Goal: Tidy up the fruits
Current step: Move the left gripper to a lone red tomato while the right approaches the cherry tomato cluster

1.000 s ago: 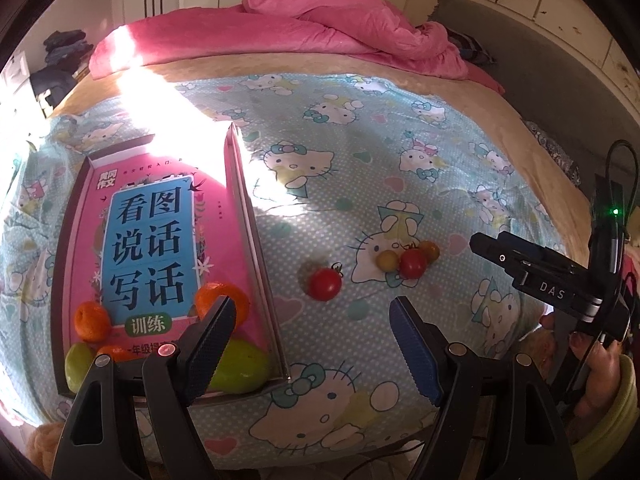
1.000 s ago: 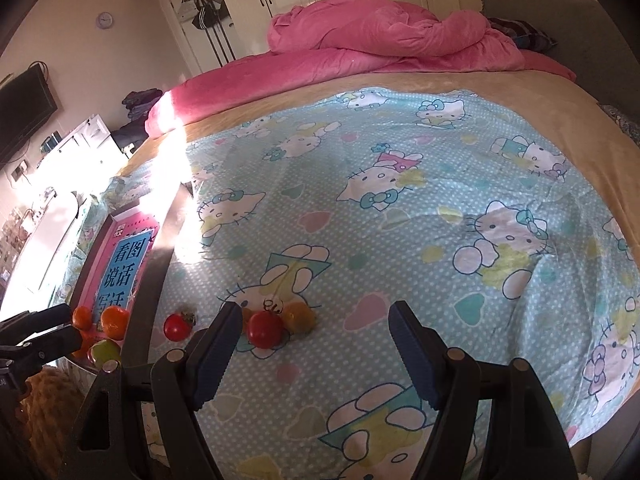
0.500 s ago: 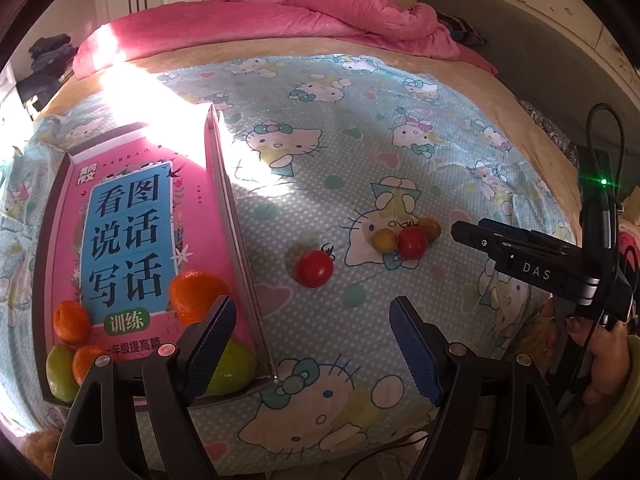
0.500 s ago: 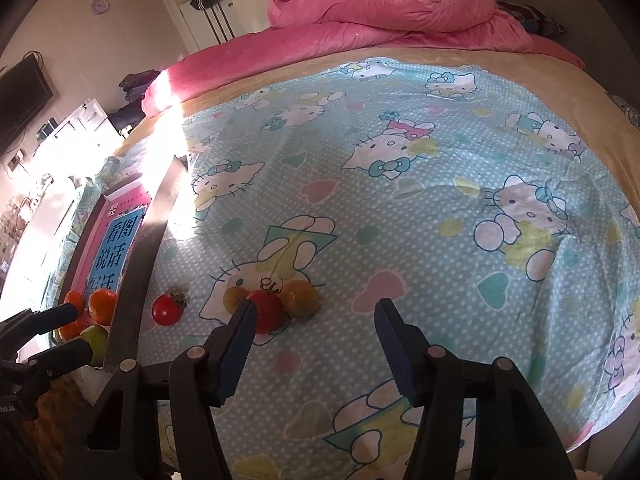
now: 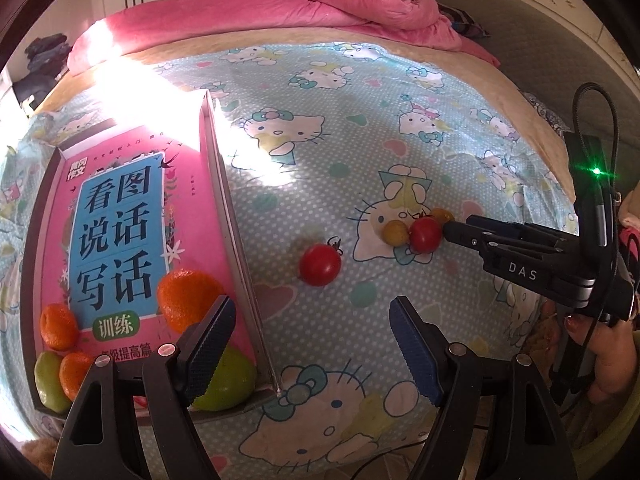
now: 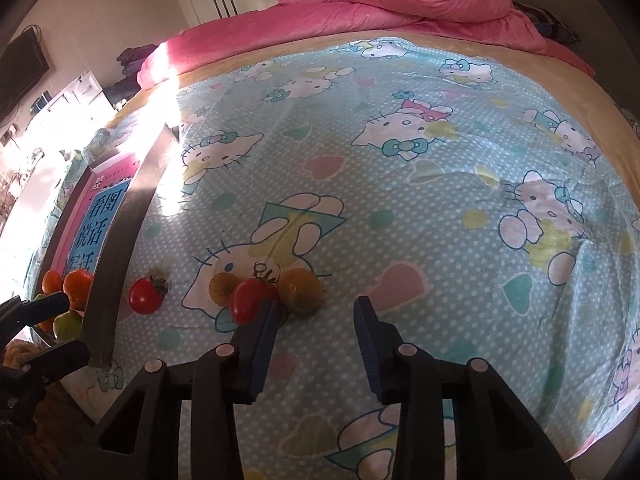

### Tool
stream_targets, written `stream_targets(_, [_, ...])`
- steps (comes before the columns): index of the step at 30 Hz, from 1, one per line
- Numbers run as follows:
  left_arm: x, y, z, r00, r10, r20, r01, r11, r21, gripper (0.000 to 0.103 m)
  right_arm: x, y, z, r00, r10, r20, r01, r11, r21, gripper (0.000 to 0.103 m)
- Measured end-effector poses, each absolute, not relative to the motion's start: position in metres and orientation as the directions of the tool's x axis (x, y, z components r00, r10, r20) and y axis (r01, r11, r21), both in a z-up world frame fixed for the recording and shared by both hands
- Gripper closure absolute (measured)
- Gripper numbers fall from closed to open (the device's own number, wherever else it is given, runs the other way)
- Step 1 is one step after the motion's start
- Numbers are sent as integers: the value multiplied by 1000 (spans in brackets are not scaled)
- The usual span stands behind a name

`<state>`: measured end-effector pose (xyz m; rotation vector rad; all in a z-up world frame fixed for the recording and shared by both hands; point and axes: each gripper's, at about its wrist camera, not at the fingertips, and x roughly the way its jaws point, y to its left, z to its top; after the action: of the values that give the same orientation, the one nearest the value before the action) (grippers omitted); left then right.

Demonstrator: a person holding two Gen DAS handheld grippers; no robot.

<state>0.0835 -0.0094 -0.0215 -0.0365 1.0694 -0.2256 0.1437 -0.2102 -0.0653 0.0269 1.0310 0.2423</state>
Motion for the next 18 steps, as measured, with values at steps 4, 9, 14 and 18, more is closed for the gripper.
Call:
stream_targets(4, [90,-12,-25,457,-201,-866,170,976,-137,23,147,-207,-70,483,213,-850,-192,972,134,67])
stream_targets(9, [100,-17,-29,460,-199,-865,175,976,-131,23,152,-207,-74,475,223,-851,-190,970,149,70])
stream_targets(14, [109,-21,-35,460,-171,-871,173,980,-101,23,159,-204,-77,464,257,-848,-195,963,186,71])
stream_targets(18, [115,-22,-38,460,-157,-874,172,981,-85,23,162,-197,-82,449,269,-852,-212,958,190,71])
